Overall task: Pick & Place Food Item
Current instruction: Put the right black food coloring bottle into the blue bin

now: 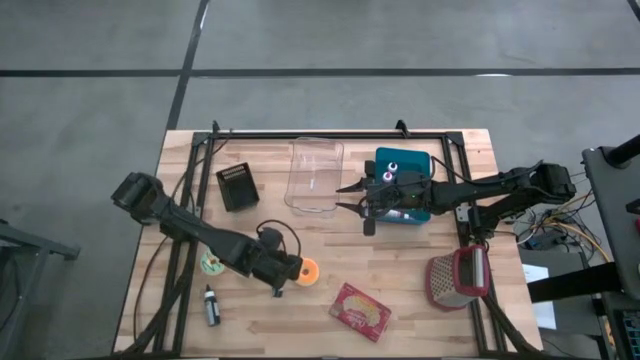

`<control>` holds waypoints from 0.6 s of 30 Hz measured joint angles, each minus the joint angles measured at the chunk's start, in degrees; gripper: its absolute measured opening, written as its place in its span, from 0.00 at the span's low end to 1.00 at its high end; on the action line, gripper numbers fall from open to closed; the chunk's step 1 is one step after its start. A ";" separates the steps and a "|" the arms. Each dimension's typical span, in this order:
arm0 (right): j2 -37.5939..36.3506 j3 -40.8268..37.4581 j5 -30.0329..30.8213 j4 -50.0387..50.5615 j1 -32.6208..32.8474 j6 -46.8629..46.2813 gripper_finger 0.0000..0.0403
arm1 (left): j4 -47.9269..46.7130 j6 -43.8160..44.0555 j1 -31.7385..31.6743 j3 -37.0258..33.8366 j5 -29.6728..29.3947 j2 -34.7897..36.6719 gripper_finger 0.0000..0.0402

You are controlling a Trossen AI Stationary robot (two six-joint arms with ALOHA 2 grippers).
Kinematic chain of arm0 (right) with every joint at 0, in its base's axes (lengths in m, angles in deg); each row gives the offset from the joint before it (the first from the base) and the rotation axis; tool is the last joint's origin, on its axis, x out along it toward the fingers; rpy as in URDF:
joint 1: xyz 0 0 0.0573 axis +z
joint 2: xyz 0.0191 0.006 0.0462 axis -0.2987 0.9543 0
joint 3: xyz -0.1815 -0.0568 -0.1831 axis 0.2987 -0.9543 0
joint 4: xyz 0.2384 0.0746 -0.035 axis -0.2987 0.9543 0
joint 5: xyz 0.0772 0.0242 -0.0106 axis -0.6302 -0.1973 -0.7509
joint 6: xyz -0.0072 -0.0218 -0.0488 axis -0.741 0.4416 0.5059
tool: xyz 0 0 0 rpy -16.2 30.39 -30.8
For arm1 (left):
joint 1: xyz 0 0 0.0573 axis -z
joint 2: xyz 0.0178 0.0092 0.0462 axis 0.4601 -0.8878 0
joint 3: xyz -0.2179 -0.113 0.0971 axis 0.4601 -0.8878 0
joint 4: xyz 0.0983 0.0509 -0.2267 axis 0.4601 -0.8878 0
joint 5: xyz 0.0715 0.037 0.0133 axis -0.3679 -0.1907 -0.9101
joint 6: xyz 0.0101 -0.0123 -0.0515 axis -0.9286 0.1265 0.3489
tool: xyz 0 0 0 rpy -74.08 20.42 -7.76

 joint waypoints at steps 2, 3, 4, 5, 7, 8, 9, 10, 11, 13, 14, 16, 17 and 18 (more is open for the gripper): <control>0.00 0.00 -0.02 0.02 0.00 -0.02 0.36 | -0.04 -1.40 0.22 0.00 -1.44 0.95 0.07; 0.00 0.00 0.00 0.02 0.00 0.00 0.36 | -0.04 -2.19 0.34 0.00 -2.29 1.36 0.07; 0.00 0.00 -0.02 0.00 0.02 -0.02 0.36 | 0.00 -3.19 0.46 0.00 -3.29 1.88 0.07; 0.00 0.00 0.00 0.02 0.02 -0.02 0.36 | 0.02 -4.30 0.62 0.04 -4.35 2.23 0.07; 0.00 0.00 -0.01 0.02 0.01 -0.01 0.36 | 0.02 -6.76 1.07 0.04 -6.68 2.87 0.07; 0.00 0.00 0.00 0.01 0.00 -0.01 0.36 | 0.16 -8.03 1.26 0.04 -7.91 3.10 0.07; 0.00 0.00 -0.01 0.00 0.00 -0.01 0.36 | 0.45 -9.40 1.60 0.04 -9.27 3.30 0.07; 0.00 0.00 -0.02 0.00 0.02 0.00 0.36 | 0.66 -10.92 1.89 0.04 -10.69 3.47 0.07; 0.00 0.00 -0.02 0.02 0.00 -0.02 0.36 | 0.86 -12.72 2.14 0.04 -12.30 3.58 0.07; 0.00 0.00 0.00 0.00 0.01 -0.02 0.36 | 1.67 -17.43 2.42 0.04 -14.97 3.63 0.07; 0.00 0.00 -0.01 0.04 0.01 -0.01 0.36 | 2.20 -20.80 2.51 0.04 -16.02 3.63 0.07; 0.00 0.00 -0.01 -0.01 0.00 -0.02 0.36 | 3.78 -30.30 2.56 0.04 -17.74 3.64 0.07; 0.00 0.00 -0.01 0.00 0.01 -0.01 0.36 | 4.92 -35.96 2.56 0.04 -18.08 3.68 0.07; 0.00 0.00 -0.01 0.00 0.01 0.00 0.36 | 6.20 -41.52 2.56 0.04 -18.20 3.72 0.07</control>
